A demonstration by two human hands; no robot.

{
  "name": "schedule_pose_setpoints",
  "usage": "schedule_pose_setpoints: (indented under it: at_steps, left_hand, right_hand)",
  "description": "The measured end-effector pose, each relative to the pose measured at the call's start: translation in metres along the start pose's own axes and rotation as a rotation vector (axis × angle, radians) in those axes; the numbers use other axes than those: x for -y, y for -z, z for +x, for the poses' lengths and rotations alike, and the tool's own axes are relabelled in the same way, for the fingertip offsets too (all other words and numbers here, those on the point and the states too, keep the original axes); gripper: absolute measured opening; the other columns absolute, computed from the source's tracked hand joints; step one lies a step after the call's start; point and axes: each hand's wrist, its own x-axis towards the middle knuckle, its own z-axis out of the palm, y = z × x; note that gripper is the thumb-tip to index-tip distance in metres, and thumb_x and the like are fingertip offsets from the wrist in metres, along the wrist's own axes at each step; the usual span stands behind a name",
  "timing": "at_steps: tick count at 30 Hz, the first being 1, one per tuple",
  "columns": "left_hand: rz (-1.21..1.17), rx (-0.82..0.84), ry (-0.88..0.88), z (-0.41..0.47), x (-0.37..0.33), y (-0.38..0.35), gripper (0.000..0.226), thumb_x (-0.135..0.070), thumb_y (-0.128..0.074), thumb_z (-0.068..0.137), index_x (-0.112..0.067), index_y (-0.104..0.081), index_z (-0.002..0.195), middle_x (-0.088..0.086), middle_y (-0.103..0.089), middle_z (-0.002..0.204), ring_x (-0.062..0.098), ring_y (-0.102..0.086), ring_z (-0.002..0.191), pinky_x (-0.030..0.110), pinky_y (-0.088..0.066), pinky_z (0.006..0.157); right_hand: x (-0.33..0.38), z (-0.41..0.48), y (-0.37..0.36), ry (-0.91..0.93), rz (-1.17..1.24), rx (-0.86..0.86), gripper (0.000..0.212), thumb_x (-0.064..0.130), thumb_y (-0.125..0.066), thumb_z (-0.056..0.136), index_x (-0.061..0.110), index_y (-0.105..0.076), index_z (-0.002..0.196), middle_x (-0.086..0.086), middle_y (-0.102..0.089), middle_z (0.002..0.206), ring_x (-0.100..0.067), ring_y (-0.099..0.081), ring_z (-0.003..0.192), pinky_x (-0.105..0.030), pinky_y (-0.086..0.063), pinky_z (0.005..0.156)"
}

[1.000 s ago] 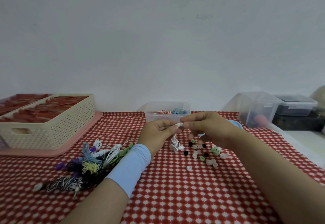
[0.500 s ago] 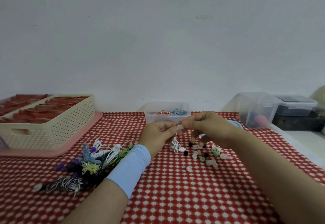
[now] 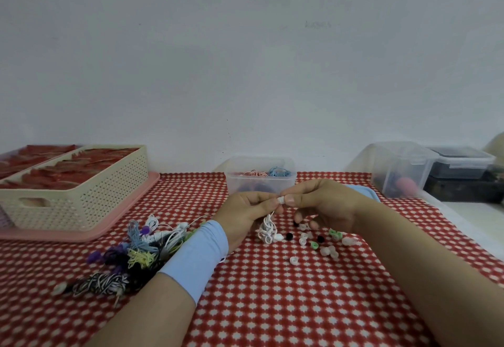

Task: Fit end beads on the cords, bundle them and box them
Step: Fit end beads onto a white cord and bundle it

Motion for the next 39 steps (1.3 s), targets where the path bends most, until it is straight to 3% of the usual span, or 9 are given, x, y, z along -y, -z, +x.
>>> schedule_pose_setpoints:
  at_steps: [4, 8, 11, 15, 22, 26, 39]
  left_hand:
    - [-0.074, 0.027, 0.026, 0.0001, -0.0016, -0.0014, 0.012, -0.01, -0.063, 0.09, -0.011, -0.075, 0.094, 0.001, -0.073, 0.079, 0.009, -0.066, 0.074, 0.024, -0.052, 0.072]
    - [-0.081, 0.074, 0.072, -0.0009, -0.0011, 0.0016, 0.016, -0.011, -0.064, 0.086, -0.008, -0.074, 0.098, 0.004, -0.073, 0.082, 0.014, -0.066, 0.076, 0.03, -0.053, 0.077]
    - [-0.151, 0.082, 0.066, -0.0001, -0.0025, 0.0022, 0.022, -0.015, -0.066, 0.079, -0.006, -0.072, 0.098, 0.003, -0.073, 0.079, 0.013, -0.066, 0.075, 0.026, -0.056, 0.073]
    - [-0.2, 0.063, 0.069, 0.0021, -0.0024, -0.0003, 0.013, -0.011, -0.061, 0.09, -0.006, -0.072, 0.096, 0.003, -0.071, 0.081, 0.011, -0.063, 0.072, 0.022, -0.053, 0.064]
    - [-0.149, 0.018, 0.063, 0.0042, 0.0008, 0.0011, 0.015, -0.013, -0.068, 0.085, -0.007, -0.074, 0.098, 0.008, -0.073, 0.087, 0.017, -0.065, 0.082, 0.031, -0.054, 0.079]
    - [-0.118, -0.012, 0.054, 0.0039, 0.0001, 0.0006, 0.013, -0.007, -0.065, 0.09, -0.005, -0.073, 0.099, 0.009, -0.073, 0.087, 0.016, -0.064, 0.079, 0.027, -0.056, 0.073]
    - [-0.046, -0.061, 0.055, 0.0059, 0.0045, 0.003, 0.011, -0.015, -0.069, 0.088, -0.009, -0.078, 0.093, 0.011, -0.075, 0.091, 0.022, -0.066, 0.086, 0.034, -0.056, 0.081]
  right_hand:
    - [0.0019, -0.0017, 0.0028, 0.0, 0.043, 0.026, 0.032, 0.022, -0.077, 0.072, 0.009, -0.079, 0.101, -0.009, -0.075, 0.095, -0.014, -0.065, 0.063, -0.02, -0.043, 0.04]
    - [-0.001, 0.0005, -0.0011, 0.003, -0.008, 0.02, 0.036, 0.023, -0.078, 0.069, 0.008, -0.078, 0.101, -0.01, -0.074, 0.094, -0.012, -0.064, 0.06, -0.019, -0.043, 0.04]
    - [0.0009, 0.0001, -0.0034, 0.046, -0.007, 0.022, 0.034, 0.025, -0.077, 0.072, 0.007, -0.078, 0.101, -0.012, -0.073, 0.096, -0.014, -0.063, 0.063, -0.02, -0.043, 0.041]
    - [0.0056, -0.0044, -0.0017, 0.093, -0.003, 0.042, 0.03, 0.027, -0.074, 0.078, 0.009, -0.078, 0.102, -0.011, -0.075, 0.098, -0.017, -0.064, 0.069, -0.021, -0.045, 0.044]
    - [0.0056, -0.0059, -0.0032, 0.146, -0.124, -0.07, 0.013, 0.016, -0.074, 0.089, 0.013, -0.081, 0.099, -0.012, -0.077, 0.096, -0.018, -0.065, 0.068, -0.025, -0.049, 0.05]
    - [0.0054, -0.0063, -0.0029, 0.142, -0.143, -0.098, 0.016, 0.018, -0.076, 0.089, 0.016, -0.08, 0.104, -0.01, -0.077, 0.099, -0.021, -0.067, 0.071, -0.027, -0.05, 0.051]
    - [0.0016, -0.0036, -0.0063, 0.34, -0.367, -0.214, 0.015, 0.014, -0.083, 0.081, 0.017, -0.081, 0.095, -0.008, -0.077, 0.078, -0.02, -0.069, 0.062, -0.039, -0.054, 0.059]
